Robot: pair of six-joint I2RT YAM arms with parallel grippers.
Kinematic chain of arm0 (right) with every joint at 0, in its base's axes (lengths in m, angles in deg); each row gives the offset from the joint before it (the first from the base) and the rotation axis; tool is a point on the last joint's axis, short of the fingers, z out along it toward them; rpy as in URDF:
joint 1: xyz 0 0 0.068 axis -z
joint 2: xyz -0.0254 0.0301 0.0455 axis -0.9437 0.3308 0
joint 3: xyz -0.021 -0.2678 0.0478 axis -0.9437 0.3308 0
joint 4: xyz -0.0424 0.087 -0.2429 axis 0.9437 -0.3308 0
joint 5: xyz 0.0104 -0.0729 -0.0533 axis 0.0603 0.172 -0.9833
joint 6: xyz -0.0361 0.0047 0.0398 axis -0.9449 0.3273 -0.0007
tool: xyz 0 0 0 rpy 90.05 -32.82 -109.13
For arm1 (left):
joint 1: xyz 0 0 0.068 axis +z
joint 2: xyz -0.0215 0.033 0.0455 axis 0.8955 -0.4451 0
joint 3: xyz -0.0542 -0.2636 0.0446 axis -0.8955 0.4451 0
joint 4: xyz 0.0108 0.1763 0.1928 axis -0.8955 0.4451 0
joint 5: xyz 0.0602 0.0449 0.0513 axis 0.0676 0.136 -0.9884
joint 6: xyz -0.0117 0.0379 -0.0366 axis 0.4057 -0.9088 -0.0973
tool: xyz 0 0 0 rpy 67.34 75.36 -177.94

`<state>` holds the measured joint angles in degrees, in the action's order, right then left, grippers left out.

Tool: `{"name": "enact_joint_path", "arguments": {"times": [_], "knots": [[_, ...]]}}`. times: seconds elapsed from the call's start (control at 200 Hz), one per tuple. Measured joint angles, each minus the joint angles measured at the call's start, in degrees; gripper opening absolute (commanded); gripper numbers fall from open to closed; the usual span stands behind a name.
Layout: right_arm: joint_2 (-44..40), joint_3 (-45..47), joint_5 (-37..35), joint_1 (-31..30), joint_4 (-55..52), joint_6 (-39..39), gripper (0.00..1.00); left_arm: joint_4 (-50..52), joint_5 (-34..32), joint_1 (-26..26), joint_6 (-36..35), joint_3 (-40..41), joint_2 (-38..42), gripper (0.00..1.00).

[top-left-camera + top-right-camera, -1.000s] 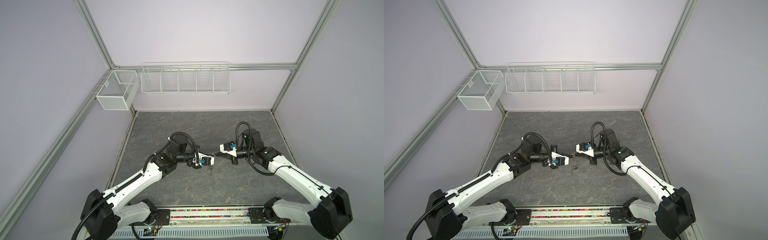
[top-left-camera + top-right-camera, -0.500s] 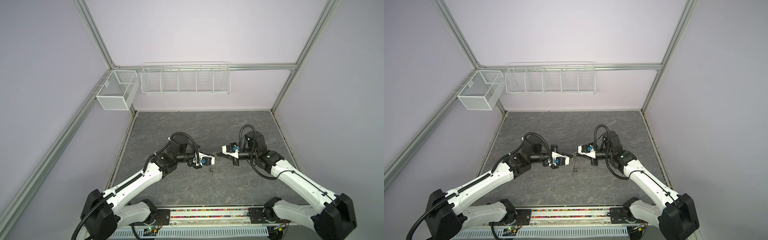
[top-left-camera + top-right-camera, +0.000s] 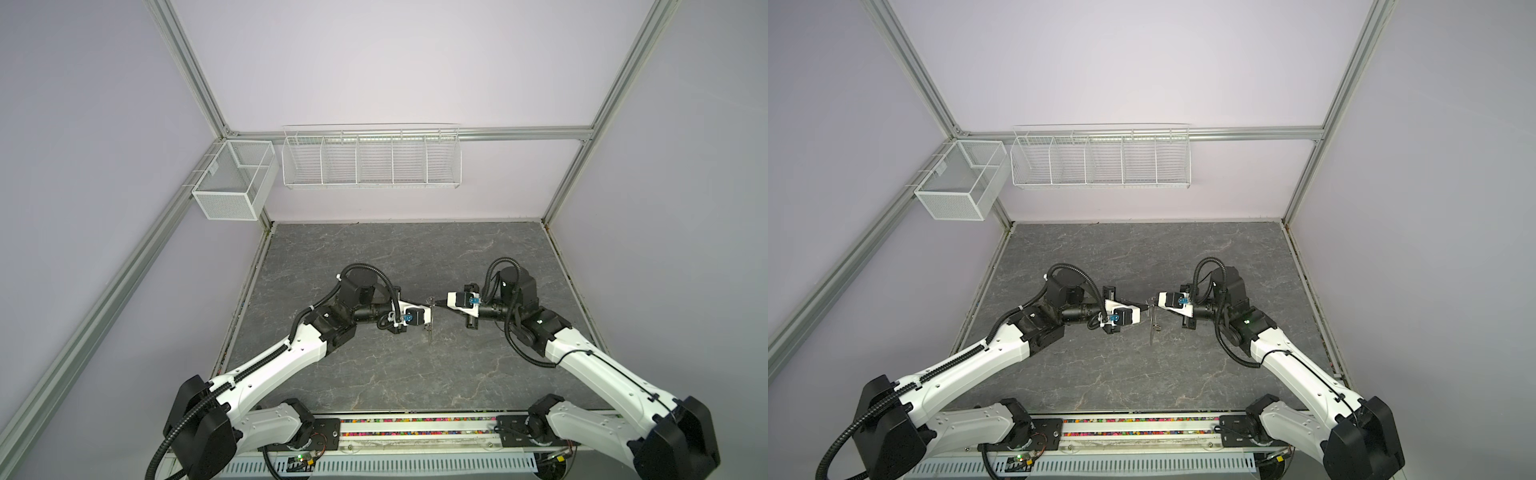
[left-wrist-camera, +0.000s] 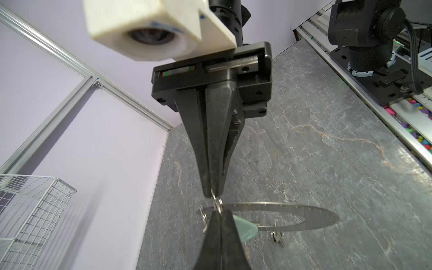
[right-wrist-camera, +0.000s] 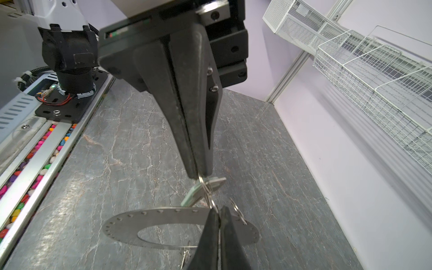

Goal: Attach keys to a key ring
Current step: Insert the key into the keyring.

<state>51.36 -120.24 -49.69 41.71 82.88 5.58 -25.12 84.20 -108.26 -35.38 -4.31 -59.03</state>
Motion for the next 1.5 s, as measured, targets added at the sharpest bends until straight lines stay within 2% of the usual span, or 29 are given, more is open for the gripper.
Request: {"name": "enact_joint_path", "arguments": {"times": [0.595, 1.174, 1.464, 1.499], "knots": [[-0.7, 1.1, -4.1, 0.0, 1.4, -0.9, 0.07, -1.7, -0.2, 0.0, 2.1, -0.9, -3.6, 0.0], [-1.1, 1.2, -5.8, 0.0, 2.0, -0.3, 0.07, -1.6, -2.6, 0.0, 2.7, -0.4, -2.7, 0.0], [-1.1, 1.5, -6.0, 0.1, 3.3, 2.2, 0.07, -5.6, -4.7, 0.0, 5.8, 1.8, -2.4, 0.0], [-1.1, 1.5, -6.1, 0.1, 3.5, 2.4, 0.07, -6.3, -5.0, 0.0, 6.3, 2.1, -2.4, 0.07]]}}
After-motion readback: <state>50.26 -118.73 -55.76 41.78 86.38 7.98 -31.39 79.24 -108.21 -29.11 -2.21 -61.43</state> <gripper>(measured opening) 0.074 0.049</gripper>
